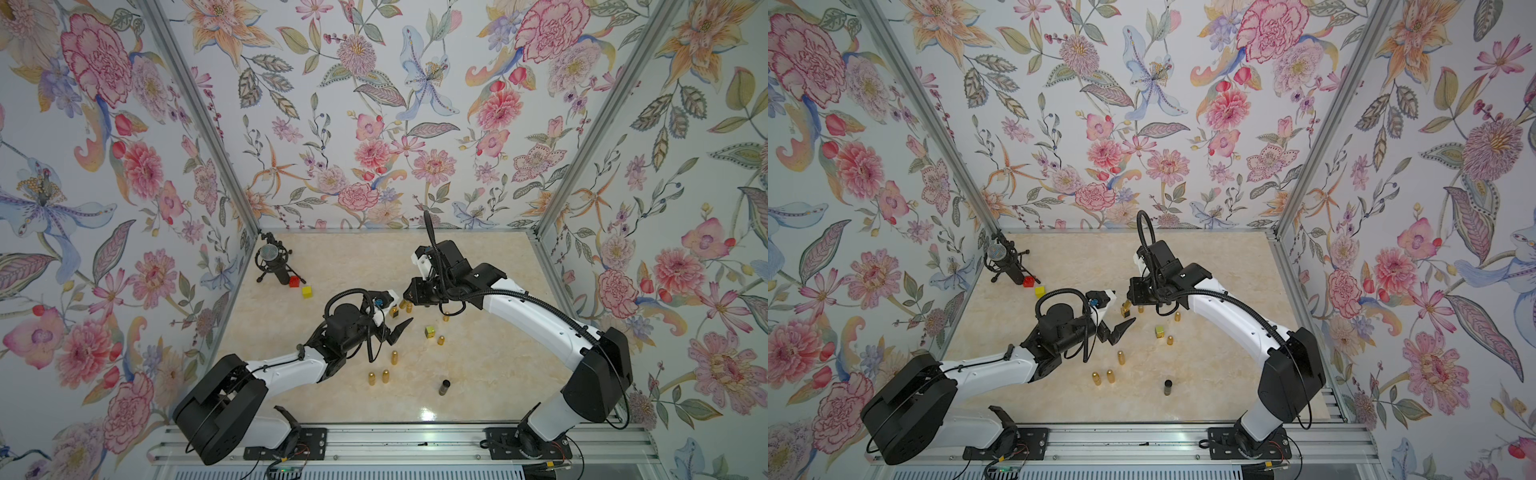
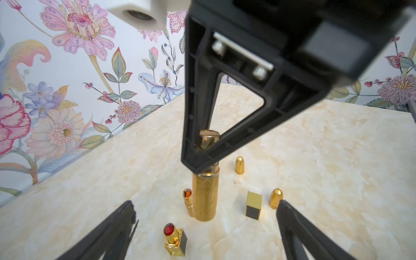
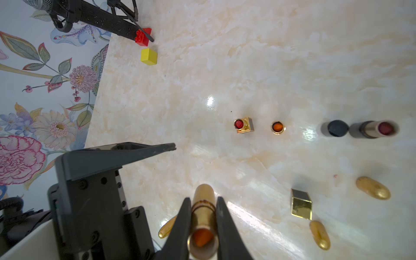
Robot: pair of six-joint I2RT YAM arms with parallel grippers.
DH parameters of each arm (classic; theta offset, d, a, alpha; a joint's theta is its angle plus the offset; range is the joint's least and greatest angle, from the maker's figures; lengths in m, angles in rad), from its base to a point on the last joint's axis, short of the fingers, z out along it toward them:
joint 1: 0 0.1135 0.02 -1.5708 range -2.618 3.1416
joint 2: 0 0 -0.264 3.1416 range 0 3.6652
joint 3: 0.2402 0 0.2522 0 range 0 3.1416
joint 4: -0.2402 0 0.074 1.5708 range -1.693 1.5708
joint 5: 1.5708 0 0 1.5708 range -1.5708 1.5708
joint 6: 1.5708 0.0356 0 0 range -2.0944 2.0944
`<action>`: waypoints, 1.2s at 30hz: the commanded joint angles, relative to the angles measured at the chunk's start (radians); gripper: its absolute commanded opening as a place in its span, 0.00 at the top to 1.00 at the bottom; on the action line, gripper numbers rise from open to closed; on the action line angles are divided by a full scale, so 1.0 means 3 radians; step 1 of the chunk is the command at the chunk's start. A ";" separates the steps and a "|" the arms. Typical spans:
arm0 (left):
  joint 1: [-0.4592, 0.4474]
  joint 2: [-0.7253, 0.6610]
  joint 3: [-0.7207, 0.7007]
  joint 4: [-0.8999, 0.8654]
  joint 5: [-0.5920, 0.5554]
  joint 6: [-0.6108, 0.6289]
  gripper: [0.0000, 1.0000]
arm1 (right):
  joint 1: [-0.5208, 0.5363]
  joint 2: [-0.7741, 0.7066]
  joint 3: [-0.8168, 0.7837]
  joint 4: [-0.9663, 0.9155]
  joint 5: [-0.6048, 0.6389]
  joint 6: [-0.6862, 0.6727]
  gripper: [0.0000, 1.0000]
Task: Open the lipstick cap
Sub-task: Place the lipstick at the center of the board.
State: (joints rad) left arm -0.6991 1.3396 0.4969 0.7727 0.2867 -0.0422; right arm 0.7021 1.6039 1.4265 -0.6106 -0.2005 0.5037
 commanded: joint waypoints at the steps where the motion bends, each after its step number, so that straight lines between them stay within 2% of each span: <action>1: 0.0052 -0.0225 -0.0106 -0.0103 -0.0168 -0.0091 0.01 | 0.0008 0.0085 -0.0036 -0.0099 0.0408 -0.0145 0.84; 9: 0.0220 -0.0574 -0.0346 -0.0326 -0.0481 -0.0334 0.01 | 0.0182 0.0429 -0.0096 -0.0138 0.0925 -0.0369 0.85; 16: 0.0327 -0.0772 -0.0484 -0.0345 -0.0555 -0.0373 0.01 | 0.0376 0.0727 -0.0155 -0.0138 0.1200 -0.0490 0.86; 28: 0.0405 -0.0823 -0.0582 -0.0236 -0.0548 -0.0376 0.01 | 0.0450 0.0922 -0.0353 0.0069 0.1329 -0.0541 0.86; 36: 0.0408 -0.0822 -0.0608 -0.0214 -0.0542 -0.0391 0.01 | 0.0398 0.0939 -0.0440 0.0183 0.1193 -0.0499 0.85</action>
State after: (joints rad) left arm -0.5888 1.1030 0.3313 0.6762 0.1410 -0.1322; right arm 0.8288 1.8679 1.3090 -0.5751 0.1646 0.3550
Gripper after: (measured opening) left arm 0.989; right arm 0.199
